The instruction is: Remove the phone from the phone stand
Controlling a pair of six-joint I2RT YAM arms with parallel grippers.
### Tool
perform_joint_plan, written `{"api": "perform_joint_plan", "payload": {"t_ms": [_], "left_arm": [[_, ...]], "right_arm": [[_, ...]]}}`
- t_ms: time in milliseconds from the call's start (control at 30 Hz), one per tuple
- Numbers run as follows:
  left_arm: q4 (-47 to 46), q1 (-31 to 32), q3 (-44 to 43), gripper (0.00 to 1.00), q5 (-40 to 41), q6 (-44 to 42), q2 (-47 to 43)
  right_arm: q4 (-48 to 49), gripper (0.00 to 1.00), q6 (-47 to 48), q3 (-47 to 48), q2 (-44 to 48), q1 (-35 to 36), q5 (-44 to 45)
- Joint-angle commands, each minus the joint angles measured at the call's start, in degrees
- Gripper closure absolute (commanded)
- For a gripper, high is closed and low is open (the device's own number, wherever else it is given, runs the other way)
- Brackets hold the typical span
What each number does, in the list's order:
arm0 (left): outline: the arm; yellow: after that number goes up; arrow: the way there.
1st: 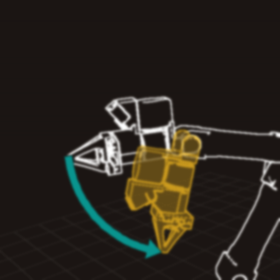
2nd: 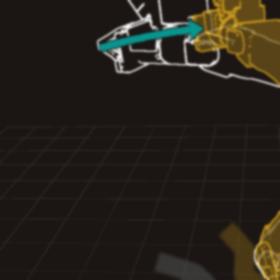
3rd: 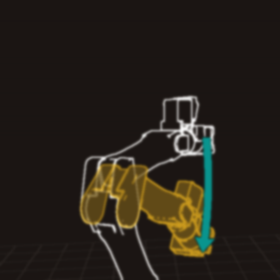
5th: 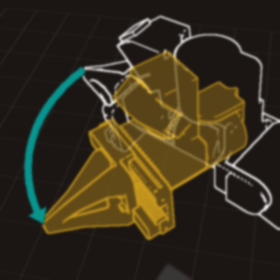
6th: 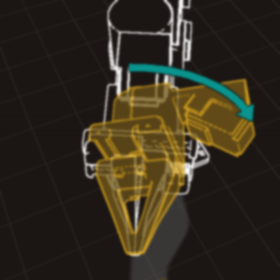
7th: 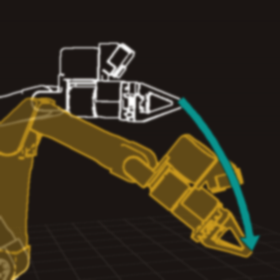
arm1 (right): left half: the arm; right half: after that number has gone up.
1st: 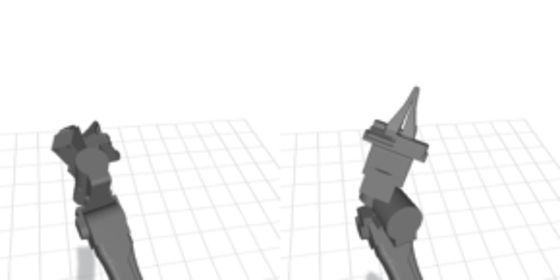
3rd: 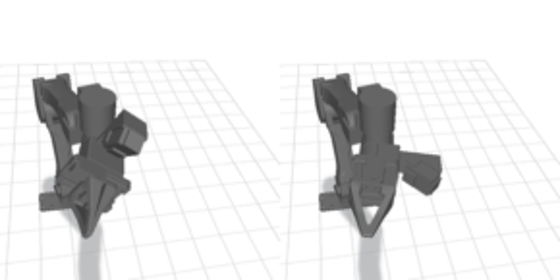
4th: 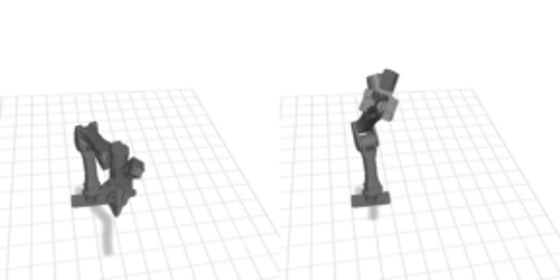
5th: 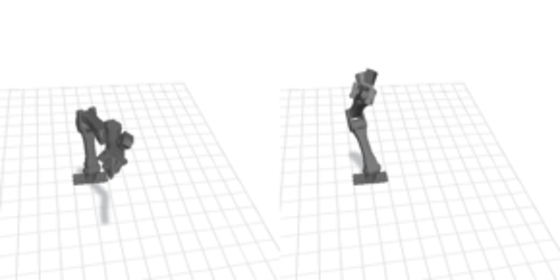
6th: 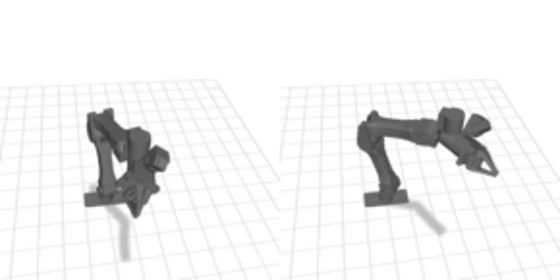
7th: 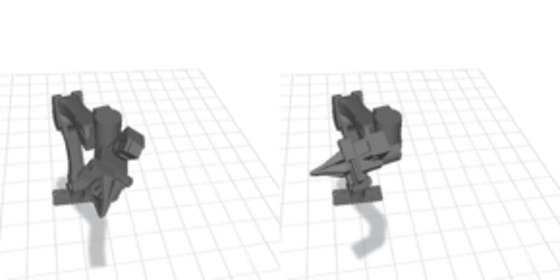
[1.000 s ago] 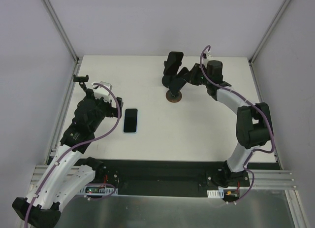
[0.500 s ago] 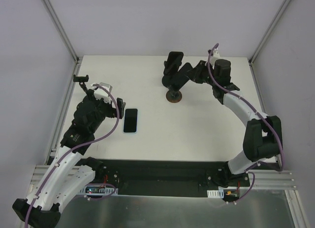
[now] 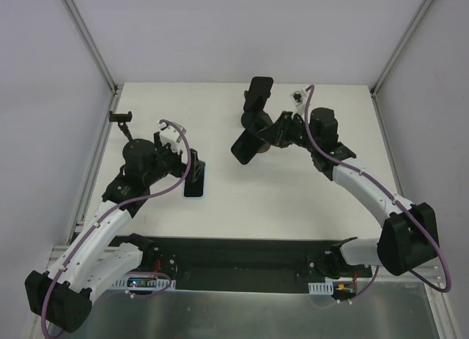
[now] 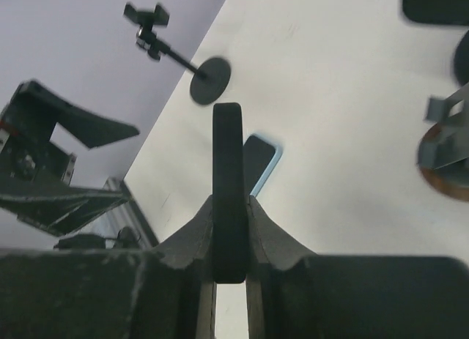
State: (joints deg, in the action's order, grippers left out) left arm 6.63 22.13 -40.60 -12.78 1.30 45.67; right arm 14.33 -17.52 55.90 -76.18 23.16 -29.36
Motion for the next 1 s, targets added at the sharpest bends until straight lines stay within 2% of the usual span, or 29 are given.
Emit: {"api": "perform_joint_plan", "payload": {"t_ms": [0, 200, 367, 567, 733, 967], "left_arm": [[0.13, 1.77, -4.13, 0.01, -4.02, 3.36, 1.44], [1.10, 8.27, -5.19, 0.01, 4.06, 5.73, 4.95], [1.19, 17.92, -5.89, 0.01, 11.44, 6.69, 11.01], [1.19, 24.96, -9.49, 0.01, 16.55, 7.75, 16.29], [1.19, 27.96, -11.61, 0.01, 19.54, 9.07, 20.76], [1.19, 30.34, -14.15, 0.01, 19.28, 10.83, 25.25]], "right_arm": [[2.81, 0.99, -3.48, -2.10, 2.80, 5.12, -3.50], [4.83, 0.99, -7.08, -5.09, 0.77, 10.49, -4.21], [7.55, 0.99, -9.02, -7.73, -0.45, 11.91, -5.79], [8.87, 0.99, -9.99, -9.40, -1.51, 12.35, -6.58], [9.66, 0.99, -10.43, -10.54, -1.78, 12.35, -7.20], [10.19, 0.99, -10.61, -11.60, -1.25, 12.35, -7.81]]}}
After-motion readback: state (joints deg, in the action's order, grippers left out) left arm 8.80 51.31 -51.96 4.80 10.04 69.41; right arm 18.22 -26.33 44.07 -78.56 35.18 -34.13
